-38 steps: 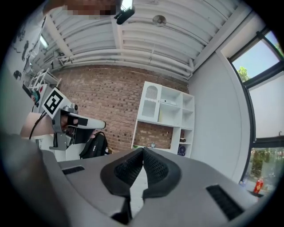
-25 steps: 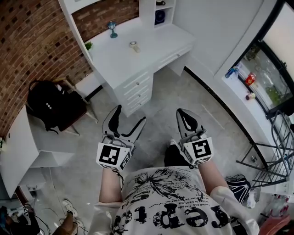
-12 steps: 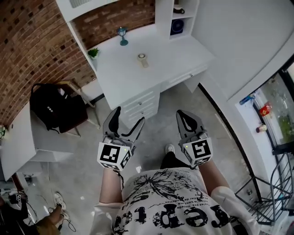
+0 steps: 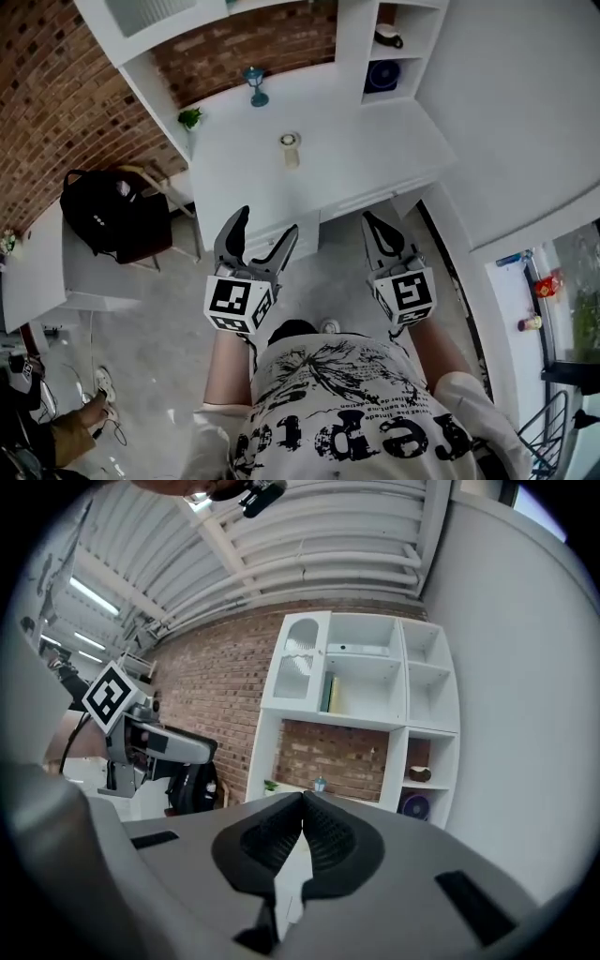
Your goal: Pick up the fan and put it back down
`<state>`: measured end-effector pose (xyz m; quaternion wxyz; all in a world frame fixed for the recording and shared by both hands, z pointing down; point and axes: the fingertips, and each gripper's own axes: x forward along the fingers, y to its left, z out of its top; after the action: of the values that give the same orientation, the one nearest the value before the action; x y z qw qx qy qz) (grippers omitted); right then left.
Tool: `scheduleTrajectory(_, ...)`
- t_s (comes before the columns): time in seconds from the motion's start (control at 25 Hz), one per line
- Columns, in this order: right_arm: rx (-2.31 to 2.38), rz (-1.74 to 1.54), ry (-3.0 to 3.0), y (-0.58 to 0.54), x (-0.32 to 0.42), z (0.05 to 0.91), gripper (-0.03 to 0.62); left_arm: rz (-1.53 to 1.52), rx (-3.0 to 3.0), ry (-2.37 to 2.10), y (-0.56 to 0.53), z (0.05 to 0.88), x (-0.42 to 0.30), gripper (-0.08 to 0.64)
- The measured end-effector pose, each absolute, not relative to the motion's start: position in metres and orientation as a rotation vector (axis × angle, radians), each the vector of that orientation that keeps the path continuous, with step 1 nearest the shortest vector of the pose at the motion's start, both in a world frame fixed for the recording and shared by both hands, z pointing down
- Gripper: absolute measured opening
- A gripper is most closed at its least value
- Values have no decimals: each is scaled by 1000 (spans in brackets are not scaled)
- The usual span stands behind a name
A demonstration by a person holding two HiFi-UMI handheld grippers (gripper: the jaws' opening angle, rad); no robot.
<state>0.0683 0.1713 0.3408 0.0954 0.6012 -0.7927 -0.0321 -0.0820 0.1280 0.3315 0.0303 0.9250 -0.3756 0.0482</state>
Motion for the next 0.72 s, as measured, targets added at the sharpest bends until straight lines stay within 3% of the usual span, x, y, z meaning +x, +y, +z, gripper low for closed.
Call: scheduleTrajectory(0.72, 1637, 13, -2388, -49, 135, 389, 15, 188, 2644, -1297, -87, 397, -10, 371)
